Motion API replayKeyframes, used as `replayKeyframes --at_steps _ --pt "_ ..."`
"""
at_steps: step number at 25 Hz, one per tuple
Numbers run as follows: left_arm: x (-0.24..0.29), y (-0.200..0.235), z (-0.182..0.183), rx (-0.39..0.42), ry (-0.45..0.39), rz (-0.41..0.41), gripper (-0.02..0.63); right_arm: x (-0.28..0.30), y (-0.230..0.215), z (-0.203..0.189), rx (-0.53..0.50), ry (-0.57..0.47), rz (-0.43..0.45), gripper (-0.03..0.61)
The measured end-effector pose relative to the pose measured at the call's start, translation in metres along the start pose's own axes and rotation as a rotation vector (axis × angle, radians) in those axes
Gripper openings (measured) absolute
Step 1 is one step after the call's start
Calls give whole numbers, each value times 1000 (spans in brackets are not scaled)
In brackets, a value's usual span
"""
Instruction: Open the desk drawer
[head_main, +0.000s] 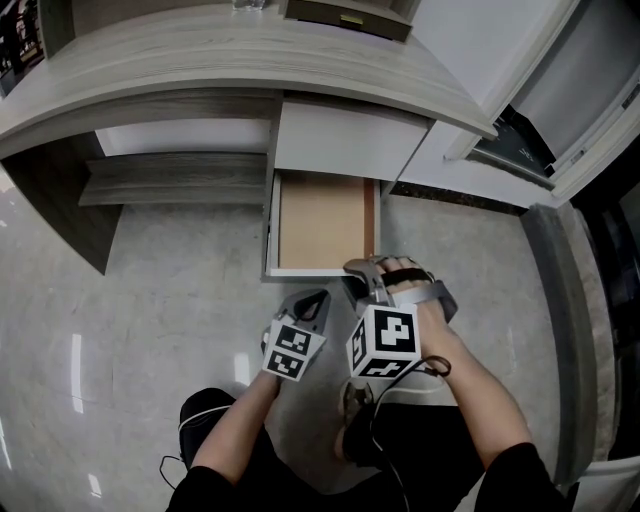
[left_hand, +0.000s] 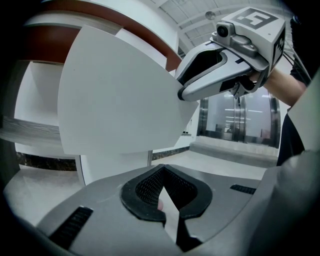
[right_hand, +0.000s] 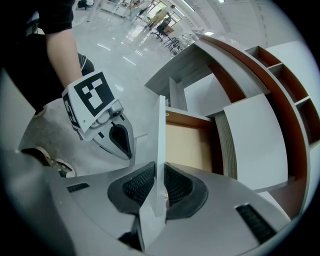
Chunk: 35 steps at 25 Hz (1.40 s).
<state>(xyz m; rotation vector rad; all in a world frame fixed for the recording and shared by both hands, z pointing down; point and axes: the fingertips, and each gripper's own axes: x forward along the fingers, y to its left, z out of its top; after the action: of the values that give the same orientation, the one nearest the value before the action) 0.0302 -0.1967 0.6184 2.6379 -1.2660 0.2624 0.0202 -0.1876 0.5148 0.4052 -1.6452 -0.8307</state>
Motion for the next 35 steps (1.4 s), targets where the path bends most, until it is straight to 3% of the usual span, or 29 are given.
replayKeyframes --at_steps 23,35 --pt "-3 0 -1 7 4 2 3 7 10 -1 -16 10 -1 52" --pt "-4 -2 -3 12 12 2 3 13 28 -5 -34 22 39 55"
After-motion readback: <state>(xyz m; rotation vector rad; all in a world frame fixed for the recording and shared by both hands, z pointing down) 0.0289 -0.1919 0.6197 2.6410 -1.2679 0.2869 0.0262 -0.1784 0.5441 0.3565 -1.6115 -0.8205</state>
